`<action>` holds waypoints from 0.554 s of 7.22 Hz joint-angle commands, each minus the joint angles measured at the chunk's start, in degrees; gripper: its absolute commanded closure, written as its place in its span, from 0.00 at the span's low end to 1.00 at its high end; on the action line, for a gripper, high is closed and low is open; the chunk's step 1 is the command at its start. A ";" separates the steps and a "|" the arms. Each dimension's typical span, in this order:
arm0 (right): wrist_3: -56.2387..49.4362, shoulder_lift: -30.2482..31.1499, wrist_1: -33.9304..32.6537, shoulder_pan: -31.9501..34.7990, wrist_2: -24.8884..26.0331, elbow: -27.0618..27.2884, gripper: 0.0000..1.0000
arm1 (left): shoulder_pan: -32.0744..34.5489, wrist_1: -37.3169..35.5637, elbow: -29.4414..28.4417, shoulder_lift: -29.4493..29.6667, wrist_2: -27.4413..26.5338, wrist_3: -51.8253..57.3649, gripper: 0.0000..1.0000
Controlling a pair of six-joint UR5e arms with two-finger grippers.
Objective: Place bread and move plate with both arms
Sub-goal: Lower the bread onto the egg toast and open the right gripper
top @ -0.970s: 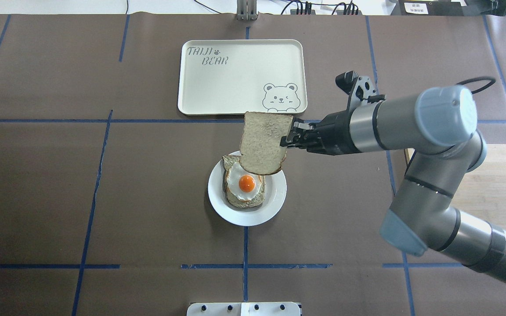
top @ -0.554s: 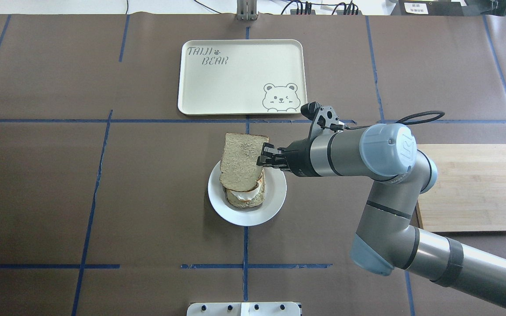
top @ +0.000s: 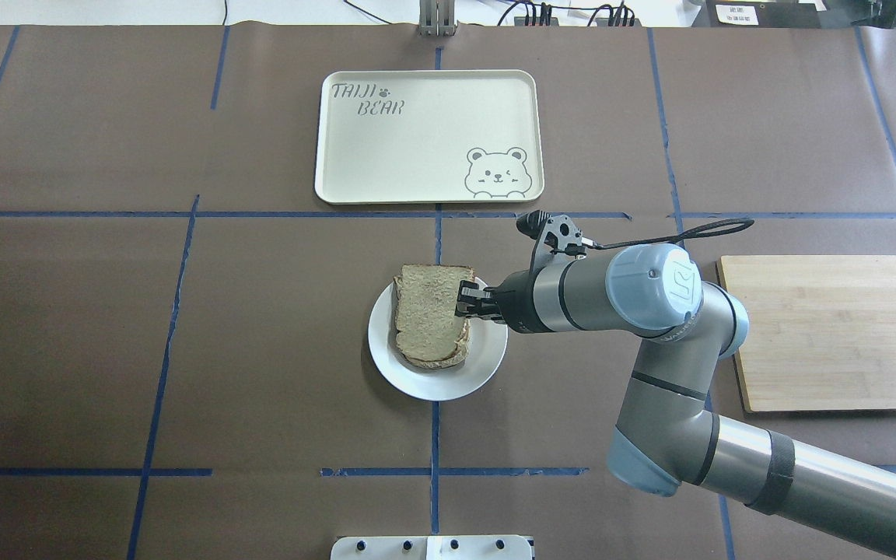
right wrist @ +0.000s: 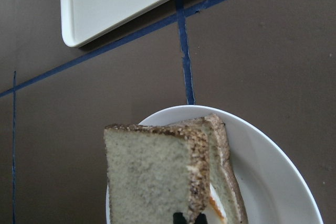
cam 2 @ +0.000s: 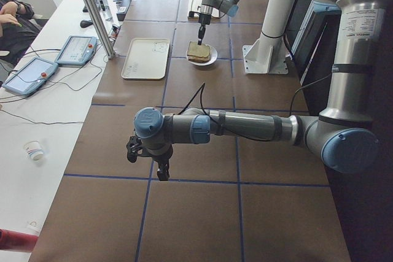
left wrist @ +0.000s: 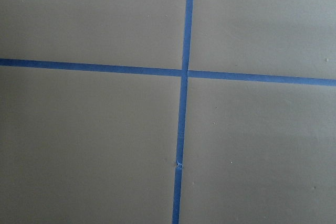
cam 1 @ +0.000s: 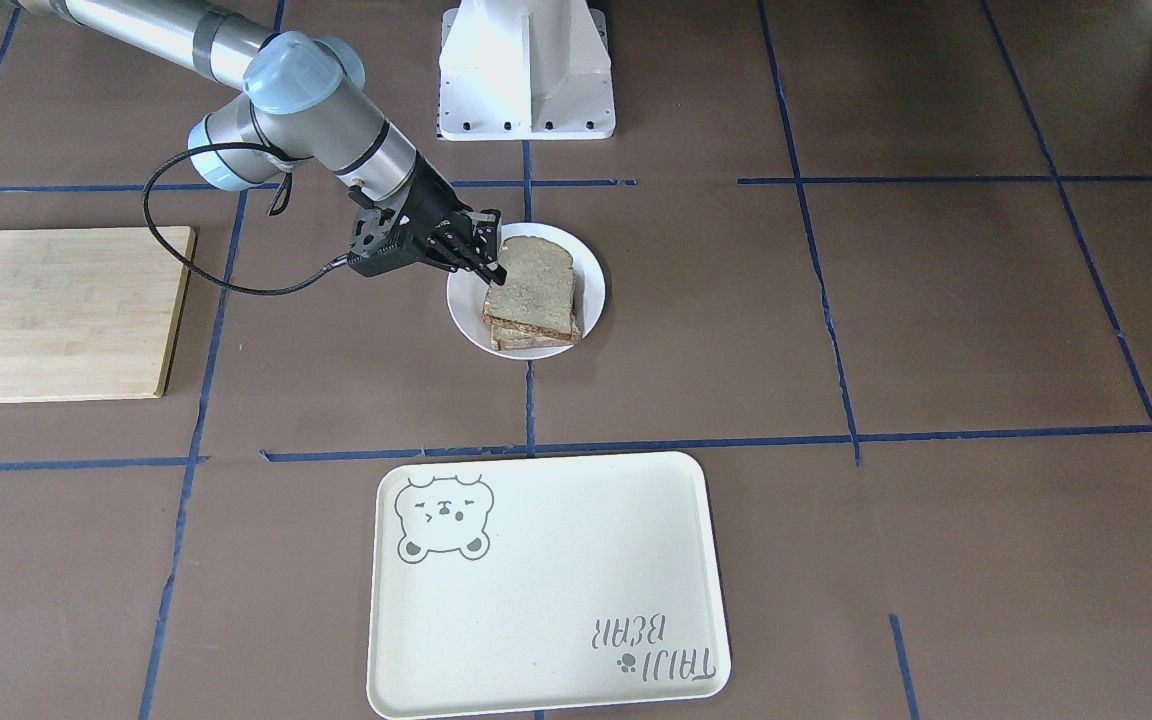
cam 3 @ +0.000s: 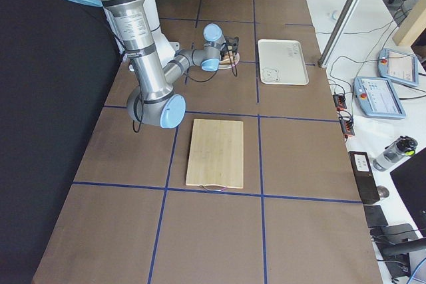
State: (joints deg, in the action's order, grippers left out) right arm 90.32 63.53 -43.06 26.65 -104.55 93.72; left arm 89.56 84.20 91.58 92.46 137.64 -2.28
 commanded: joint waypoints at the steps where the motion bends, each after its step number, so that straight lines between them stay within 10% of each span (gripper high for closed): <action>1: -0.58 0.10 -0.01 -0.37 -0.13 -0.55 0.97 | 0.00 0.00 0.09 0.09 0.00 0.00 0.00; 3: -0.40 0.37 0.08 -0.63 -0.22 -0.82 0.60 | -0.09 0.00 0.35 0.44 0.09 -1.13 0.00; 4: -0.32 0.37 0.08 -0.72 -0.22 -0.82 0.01 | -0.18 0.00 0.35 0.44 0.09 -1.14 0.00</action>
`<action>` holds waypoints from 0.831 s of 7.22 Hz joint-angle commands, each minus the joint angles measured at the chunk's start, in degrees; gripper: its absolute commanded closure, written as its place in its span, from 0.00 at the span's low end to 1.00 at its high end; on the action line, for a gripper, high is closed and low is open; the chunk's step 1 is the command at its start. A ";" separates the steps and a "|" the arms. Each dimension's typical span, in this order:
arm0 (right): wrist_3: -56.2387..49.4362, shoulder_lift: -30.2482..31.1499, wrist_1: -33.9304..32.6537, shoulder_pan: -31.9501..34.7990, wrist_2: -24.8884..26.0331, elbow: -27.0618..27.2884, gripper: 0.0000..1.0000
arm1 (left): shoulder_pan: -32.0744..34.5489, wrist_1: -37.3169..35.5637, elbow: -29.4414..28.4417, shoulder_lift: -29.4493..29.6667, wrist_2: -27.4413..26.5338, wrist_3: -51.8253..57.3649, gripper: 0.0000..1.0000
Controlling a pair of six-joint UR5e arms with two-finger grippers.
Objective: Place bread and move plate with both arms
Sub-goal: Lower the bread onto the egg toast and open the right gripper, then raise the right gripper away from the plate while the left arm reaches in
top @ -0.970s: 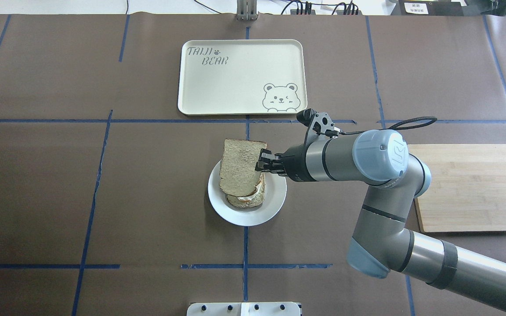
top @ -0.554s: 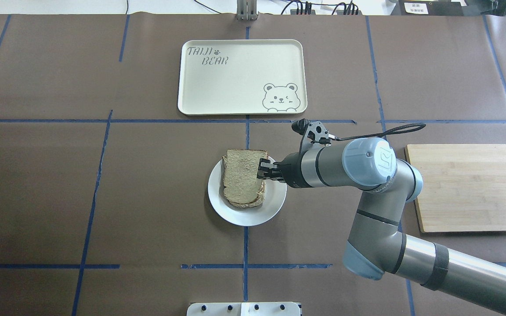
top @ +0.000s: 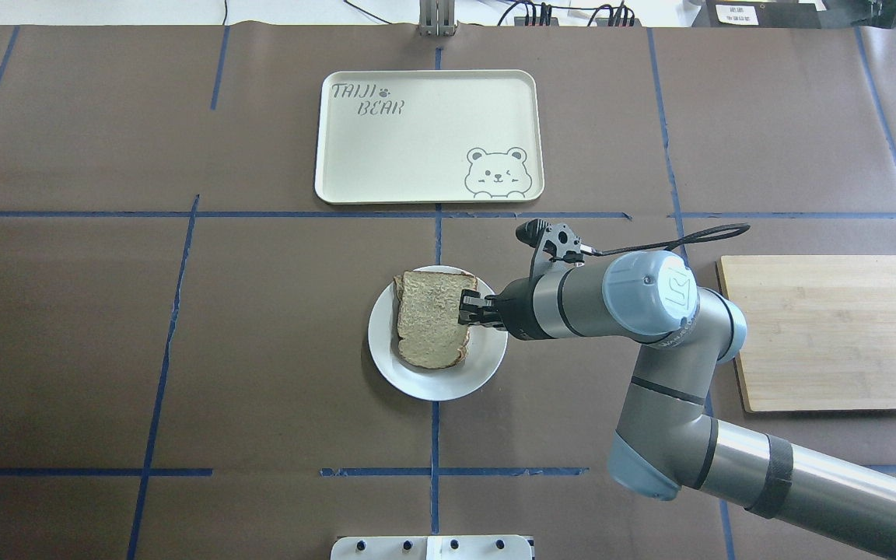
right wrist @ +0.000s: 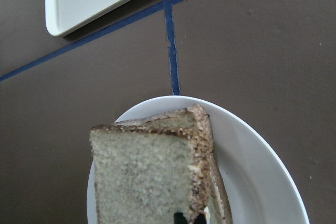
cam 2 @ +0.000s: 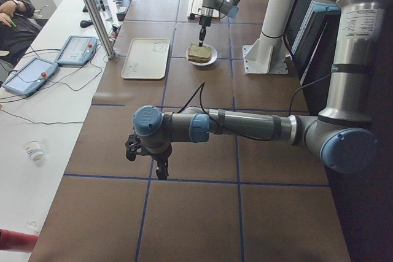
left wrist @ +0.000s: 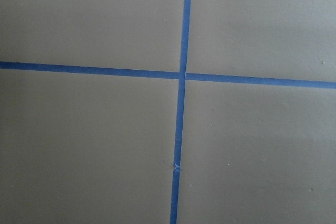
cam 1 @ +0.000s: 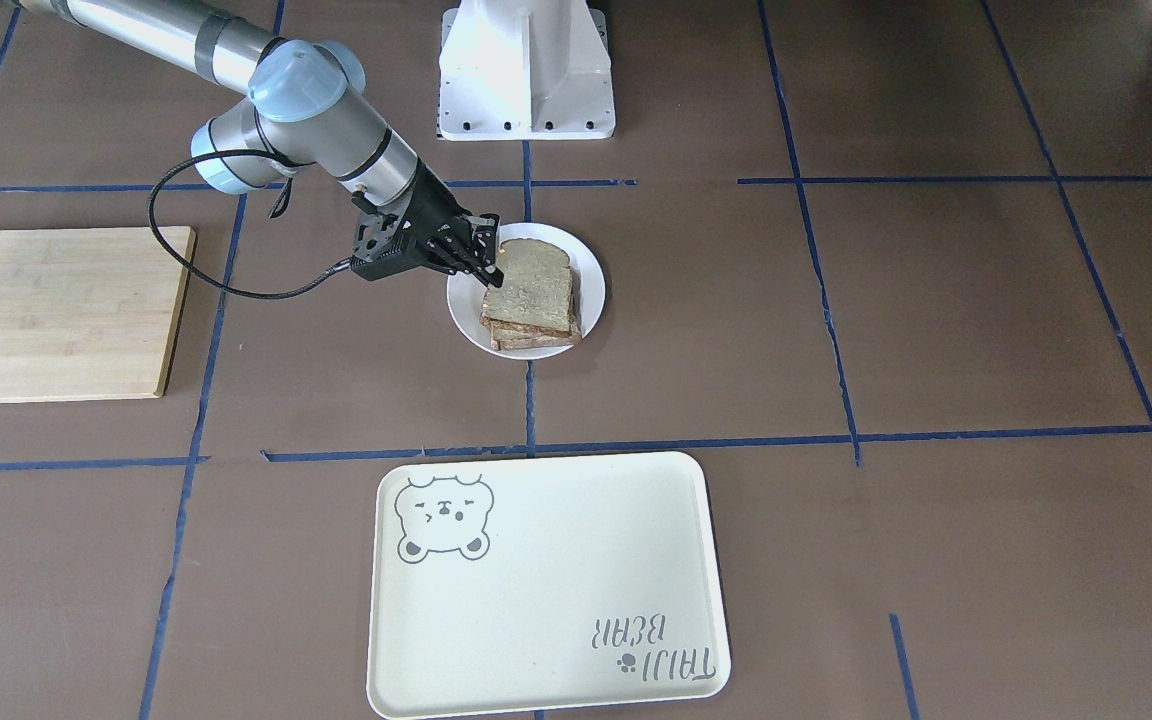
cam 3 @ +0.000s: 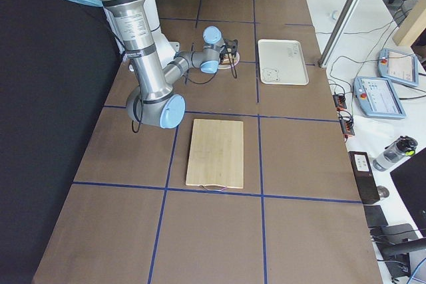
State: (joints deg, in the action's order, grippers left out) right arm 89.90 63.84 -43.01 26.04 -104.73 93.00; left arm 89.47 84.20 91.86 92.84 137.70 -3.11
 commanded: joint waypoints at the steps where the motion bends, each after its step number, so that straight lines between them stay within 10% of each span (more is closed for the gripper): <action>1: 0.01 0.14 0.12 -0.02 -0.03 0.16 0.00 | -0.17 0.00 0.16 0.32 -0.06 -0.31 0.00; 6: -9.33 1.81 -14.23 12.53 -7.85 4.97 0.00 | -4.83 13.84 3.13 0.59 -0.15 -5.03 0.00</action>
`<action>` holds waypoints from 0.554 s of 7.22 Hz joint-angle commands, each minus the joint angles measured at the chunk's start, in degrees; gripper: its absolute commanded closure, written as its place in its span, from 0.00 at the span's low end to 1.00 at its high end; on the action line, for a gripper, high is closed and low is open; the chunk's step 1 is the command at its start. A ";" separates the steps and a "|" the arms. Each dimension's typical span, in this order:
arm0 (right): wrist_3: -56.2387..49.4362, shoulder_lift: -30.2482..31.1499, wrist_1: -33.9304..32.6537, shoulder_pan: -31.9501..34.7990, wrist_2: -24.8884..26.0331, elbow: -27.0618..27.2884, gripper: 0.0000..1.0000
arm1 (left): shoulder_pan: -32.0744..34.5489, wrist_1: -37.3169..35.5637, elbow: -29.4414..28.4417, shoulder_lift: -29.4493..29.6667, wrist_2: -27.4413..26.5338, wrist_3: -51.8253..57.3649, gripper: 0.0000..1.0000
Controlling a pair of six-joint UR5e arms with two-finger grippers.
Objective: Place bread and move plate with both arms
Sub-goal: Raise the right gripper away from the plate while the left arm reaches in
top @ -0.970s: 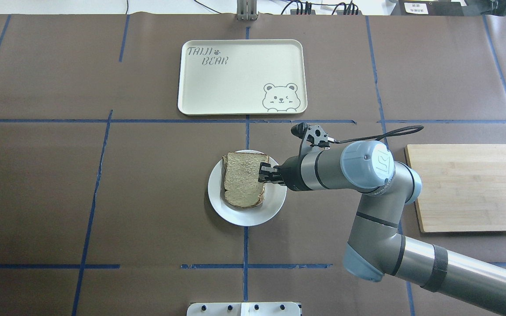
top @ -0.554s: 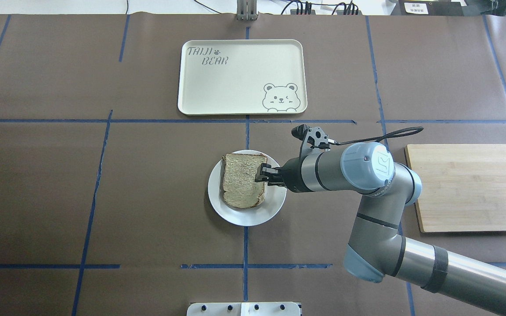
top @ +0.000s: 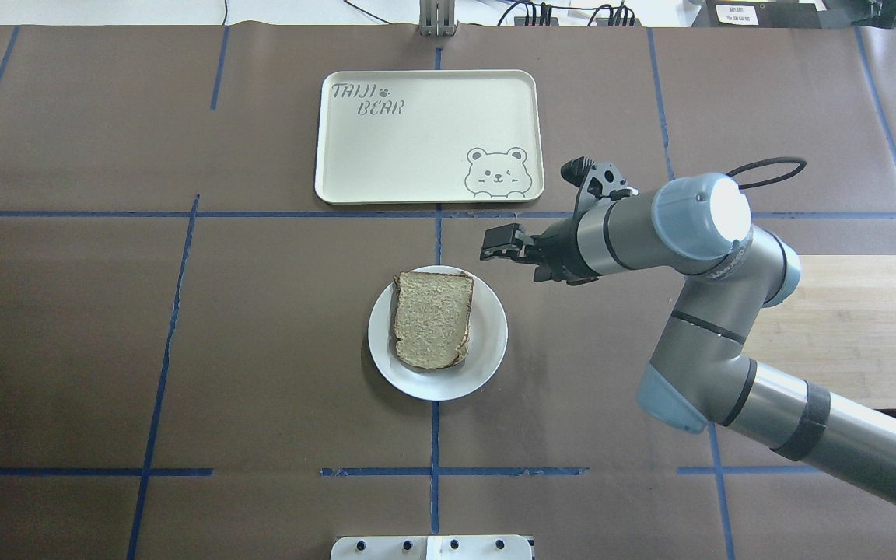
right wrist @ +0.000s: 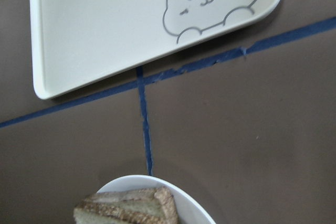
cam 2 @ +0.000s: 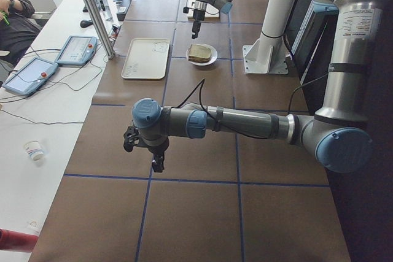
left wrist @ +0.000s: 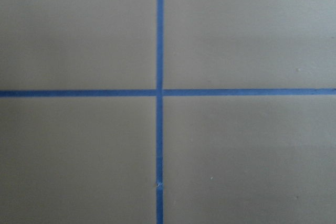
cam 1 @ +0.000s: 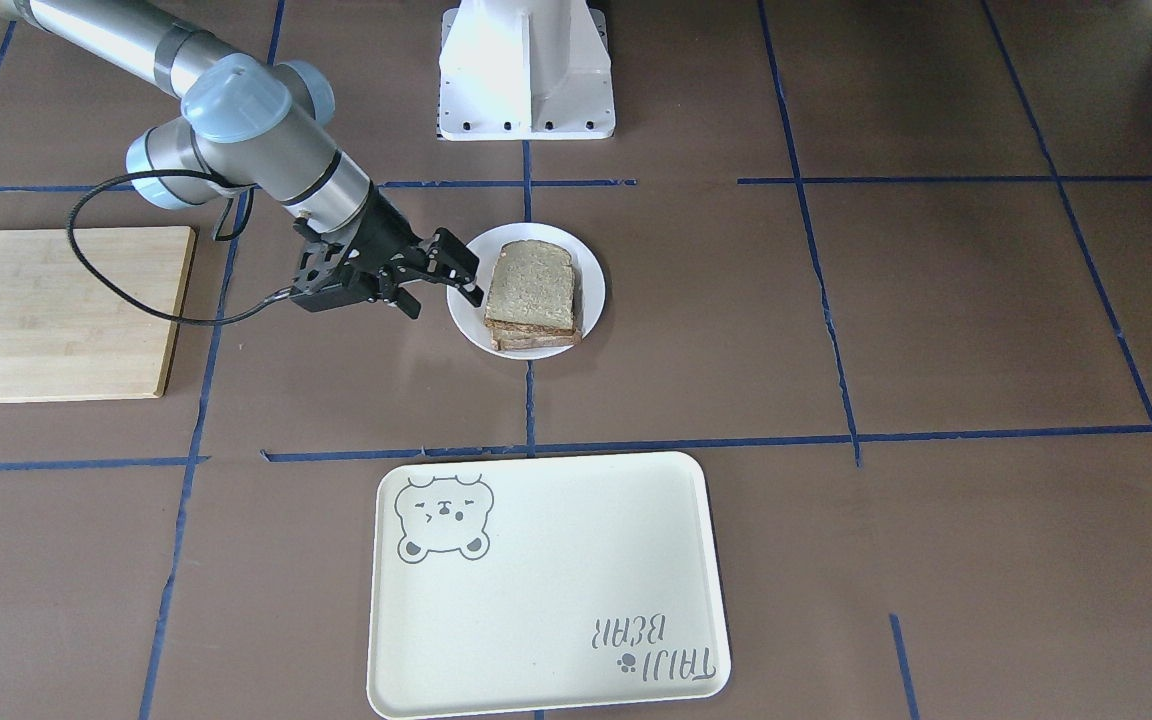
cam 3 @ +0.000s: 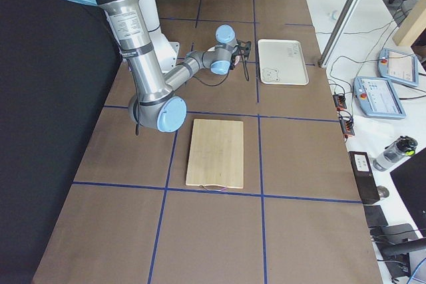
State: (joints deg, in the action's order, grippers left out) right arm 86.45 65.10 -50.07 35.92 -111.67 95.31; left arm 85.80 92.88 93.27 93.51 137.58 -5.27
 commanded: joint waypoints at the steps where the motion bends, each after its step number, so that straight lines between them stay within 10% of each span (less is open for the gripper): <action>1: -13.25 0.56 -16.89 5.11 -0.92 6.17 0.00 | -3.69 11.13 2.69 -0.43 -0.03 -9.34 0.00; 4: -36.81 0.90 -41.55 11.17 -1.53 13.92 0.00 | -13.08 35.35 2.62 -0.44 -0.21 -41.90 0.00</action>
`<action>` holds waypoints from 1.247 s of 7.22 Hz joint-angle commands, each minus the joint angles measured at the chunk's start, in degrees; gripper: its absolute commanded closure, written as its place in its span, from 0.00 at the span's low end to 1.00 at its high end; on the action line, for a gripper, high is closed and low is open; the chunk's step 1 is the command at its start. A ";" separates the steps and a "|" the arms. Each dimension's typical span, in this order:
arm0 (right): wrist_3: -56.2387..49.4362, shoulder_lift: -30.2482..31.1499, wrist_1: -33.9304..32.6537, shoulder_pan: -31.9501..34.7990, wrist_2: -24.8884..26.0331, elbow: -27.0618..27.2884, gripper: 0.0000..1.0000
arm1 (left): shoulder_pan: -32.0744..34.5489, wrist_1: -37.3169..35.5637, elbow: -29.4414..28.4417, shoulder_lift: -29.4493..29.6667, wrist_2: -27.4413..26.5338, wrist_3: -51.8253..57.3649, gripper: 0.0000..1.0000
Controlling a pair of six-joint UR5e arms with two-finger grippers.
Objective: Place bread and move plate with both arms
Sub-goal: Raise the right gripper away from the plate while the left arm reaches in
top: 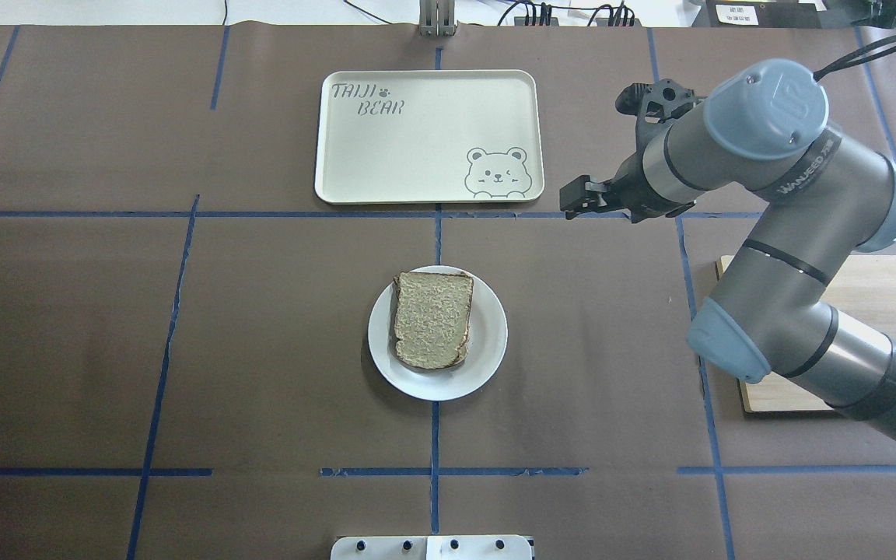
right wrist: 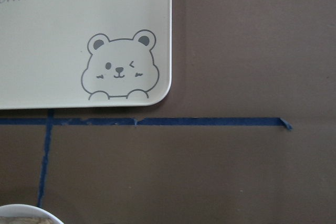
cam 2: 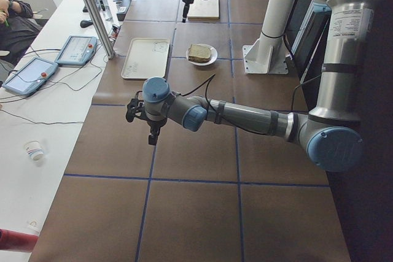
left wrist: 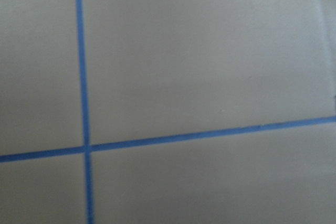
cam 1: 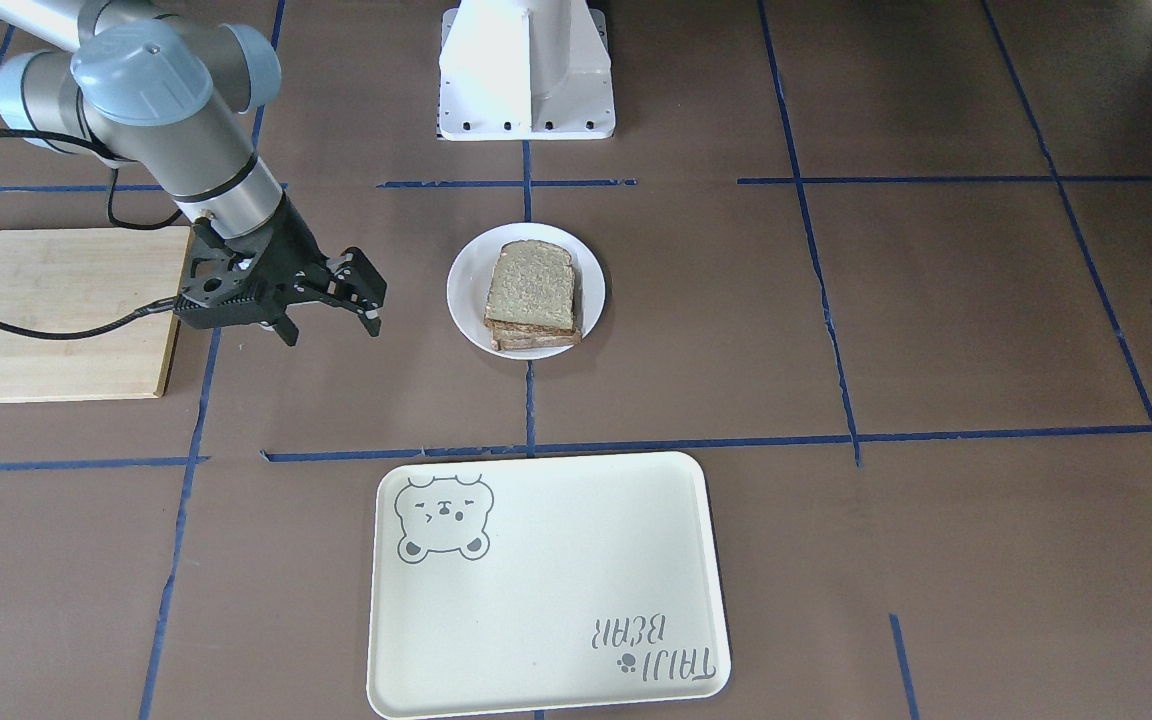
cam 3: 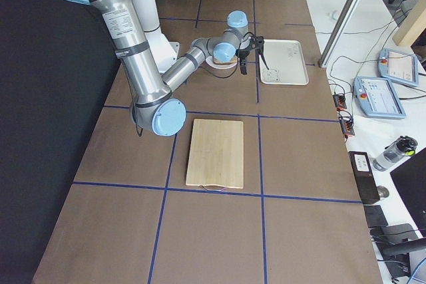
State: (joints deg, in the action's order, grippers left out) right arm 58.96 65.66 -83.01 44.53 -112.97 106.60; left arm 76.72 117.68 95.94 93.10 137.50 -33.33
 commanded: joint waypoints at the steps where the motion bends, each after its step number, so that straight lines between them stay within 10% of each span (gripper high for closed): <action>1: -13.39 2.43 -9.09 4.75 -1.98 2.91 0.00 | -6.99 17.42 -0.49 0.41 -0.48 -24.05 0.00; 4: -26.05 10.42 -8.75 13.89 -10.85 2.92 0.00 | -11.31 33.95 -3.29 1.11 -3.27 -41.91 0.00; 9: -41.35 18.70 -8.83 24.88 -20.33 1.16 0.00 | -38.54 50.19 -3.21 7.26 -34.03 -73.70 0.11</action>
State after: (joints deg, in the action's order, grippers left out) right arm 21.65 82.54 -91.83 66.45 -129.77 108.43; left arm 44.04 166.48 92.77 98.61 109.29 -102.76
